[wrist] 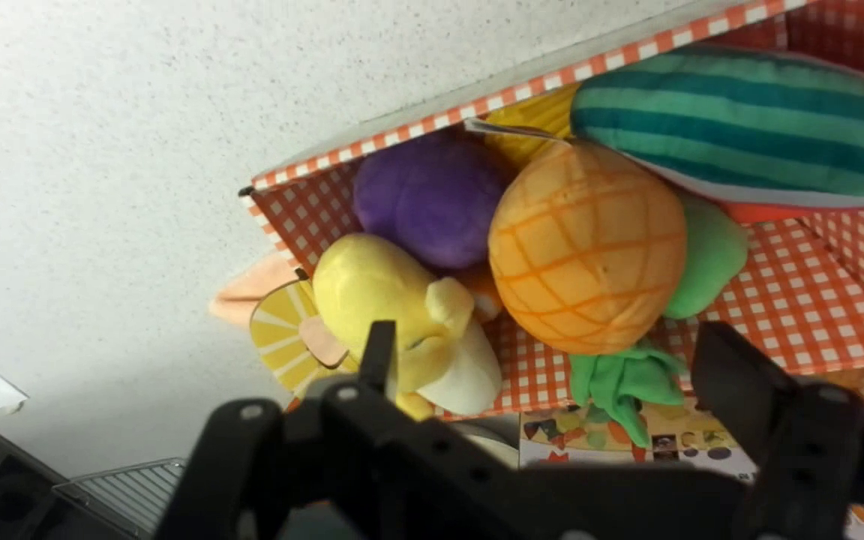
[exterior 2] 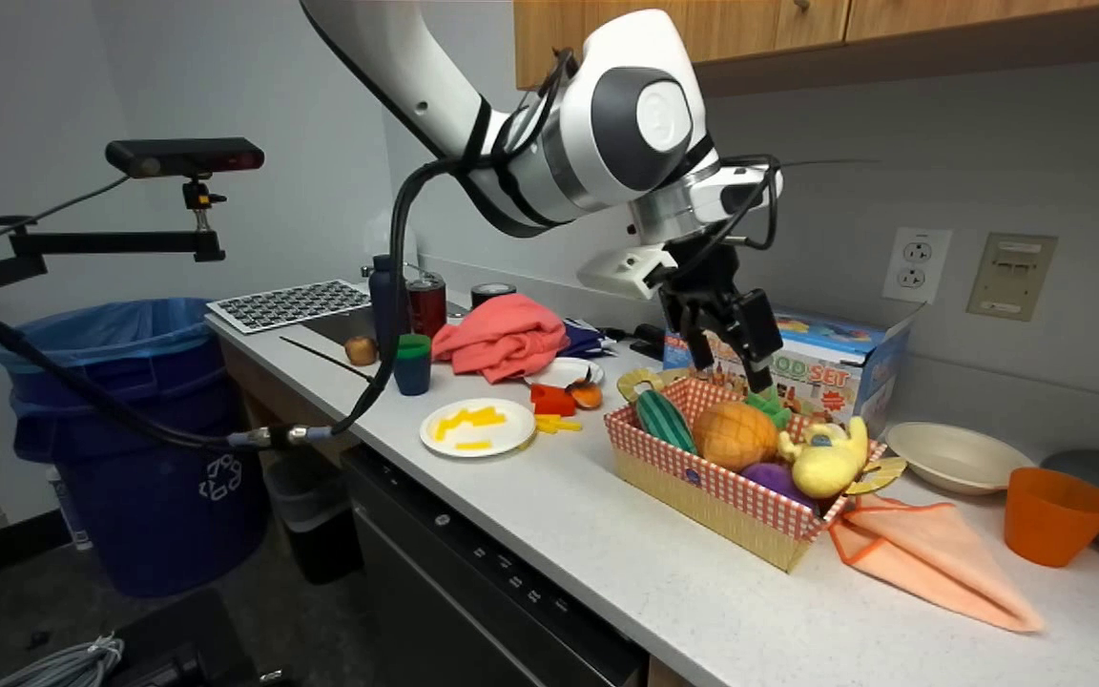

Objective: Put the purple, pineapple, and banana plushies in the box

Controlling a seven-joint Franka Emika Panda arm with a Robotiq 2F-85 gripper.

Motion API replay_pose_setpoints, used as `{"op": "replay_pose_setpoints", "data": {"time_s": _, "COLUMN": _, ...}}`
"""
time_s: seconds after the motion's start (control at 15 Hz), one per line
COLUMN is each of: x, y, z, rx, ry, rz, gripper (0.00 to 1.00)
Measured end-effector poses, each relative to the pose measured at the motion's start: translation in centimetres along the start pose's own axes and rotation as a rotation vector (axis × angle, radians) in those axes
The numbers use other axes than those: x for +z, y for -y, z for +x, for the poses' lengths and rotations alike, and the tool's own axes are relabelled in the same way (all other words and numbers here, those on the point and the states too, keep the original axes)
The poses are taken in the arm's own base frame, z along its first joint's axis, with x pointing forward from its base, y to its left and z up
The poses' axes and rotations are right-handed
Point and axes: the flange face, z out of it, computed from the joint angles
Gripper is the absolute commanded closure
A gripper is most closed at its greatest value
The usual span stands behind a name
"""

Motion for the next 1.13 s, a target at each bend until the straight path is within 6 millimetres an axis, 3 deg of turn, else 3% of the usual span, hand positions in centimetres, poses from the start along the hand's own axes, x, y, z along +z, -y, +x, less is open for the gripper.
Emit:
{"op": "replay_pose_setpoints", "data": {"time_s": 0.47, "x": -3.8, "y": 1.2, "z": -2.9, "rx": 0.001, "ry": -0.047, "rz": 0.001, "gripper": 0.0}}
{"op": "replay_pose_setpoints", "data": {"time_s": 1.13, "x": -4.2, "y": 1.2, "z": -3.4, "rx": 0.002, "ry": -0.049, "rz": 0.002, "gripper": 0.0}}
